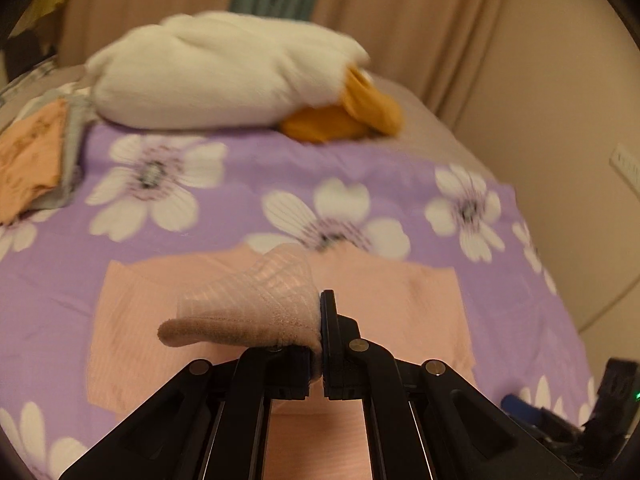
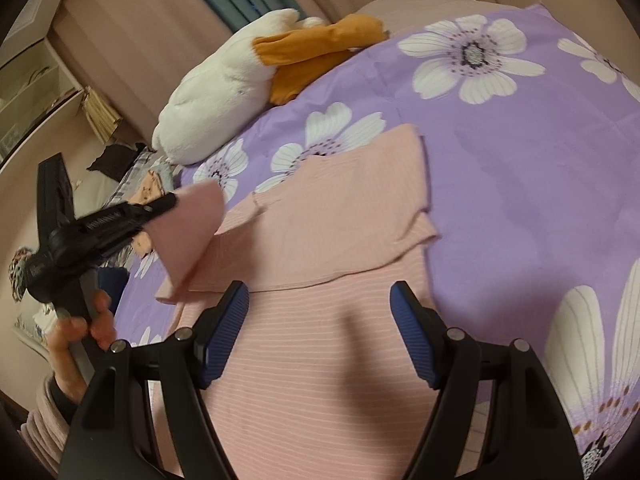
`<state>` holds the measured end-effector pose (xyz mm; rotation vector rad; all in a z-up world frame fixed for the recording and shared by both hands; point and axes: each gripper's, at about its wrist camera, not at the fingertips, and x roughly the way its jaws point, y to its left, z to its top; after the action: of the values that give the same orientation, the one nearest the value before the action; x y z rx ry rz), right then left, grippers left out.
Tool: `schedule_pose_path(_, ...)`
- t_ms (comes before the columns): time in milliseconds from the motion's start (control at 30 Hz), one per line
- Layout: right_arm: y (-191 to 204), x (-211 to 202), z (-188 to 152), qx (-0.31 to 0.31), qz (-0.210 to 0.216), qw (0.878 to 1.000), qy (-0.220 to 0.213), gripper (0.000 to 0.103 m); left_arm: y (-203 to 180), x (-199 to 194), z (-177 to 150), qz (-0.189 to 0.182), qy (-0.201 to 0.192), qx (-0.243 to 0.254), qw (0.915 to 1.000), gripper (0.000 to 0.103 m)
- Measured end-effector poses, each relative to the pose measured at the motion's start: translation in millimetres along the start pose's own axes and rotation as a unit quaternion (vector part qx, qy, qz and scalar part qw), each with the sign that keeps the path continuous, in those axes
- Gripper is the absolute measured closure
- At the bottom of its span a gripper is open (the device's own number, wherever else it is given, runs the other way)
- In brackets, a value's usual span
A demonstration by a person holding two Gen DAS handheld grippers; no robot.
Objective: Fold small clothes
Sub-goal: 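Fold the held sleeve across the sweater body with the left gripper, release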
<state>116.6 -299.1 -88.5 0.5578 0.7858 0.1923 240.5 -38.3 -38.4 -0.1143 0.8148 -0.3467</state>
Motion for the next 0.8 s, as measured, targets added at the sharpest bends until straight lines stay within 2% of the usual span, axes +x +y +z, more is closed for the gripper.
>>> schedule_pose_path(133, -10.6, -2.9, 0.6, 0.007, -0.013, 1.000, -0.001, 0.029, -26.2, 28.4, -20.2, 0.004, 0.031, 0.017, 0.9993, 0.102)
schedule_pose_path(267, -19.3, -6.4, 1.8, 0.015, -0.014, 1.000, -0.001, 0.029, -40.0, 40.7, -34.6, -0.012, 0.064, 0.032, 0.9974, 0.102)
schedule_pose_path(300, -20.6, -6.9, 2.6, 0.018, -0.013, 1.000, -0.002, 0.028, -42.8, 43.2, -37.2, -0.018, 0.073, 0.037, 0.9965, 0.096)
schedule_pose_path(367, -21.7, -6.5, 4.5, 0.029, -0.009, 1.000, -0.002, 0.026, -45.1, 42.6, -41.0, -0.028, 0.082, 0.045, 0.9952, 0.067)
schedule_pose_path(400, -21.6, -5.6, 6.1, 0.035, -0.004, 0.999, -0.001, 0.025, -45.6, 41.0, -42.2, -0.034, 0.083, 0.047, 0.9948, 0.041)
schedule_pose_path(433, -20.4, -4.3, 7.6, 0.037, 0.000, 0.999, 0.000, 0.025, -44.5, 35.6, -43.1, -0.042, 0.080, 0.047, 0.9948, 0.030)
schedule_pose_path(533, -11.8, 3.9, 12.8, 0.033, 0.011, 0.999, 0.005, 0.025, -35.3, 14.0, -43.7, -0.052, 0.062, 0.054, 0.9953, 0.030)
schedule_pose_path(633, 1.7, 20.2, 18.0, 0.018, 0.020, 0.999, 0.021, 0.025, -7.1, -11.4, -44.5, -0.045, 0.039, 0.038, 0.9975, 0.030)
schedule_pose_path(800, 29.1, 61.6, 24.3, 0.000, 0.042, 0.997, 0.059, 0.026, 66.5, -49.3, -49.4, 0.019, 0.009, -0.010, 0.9997, 0.030)
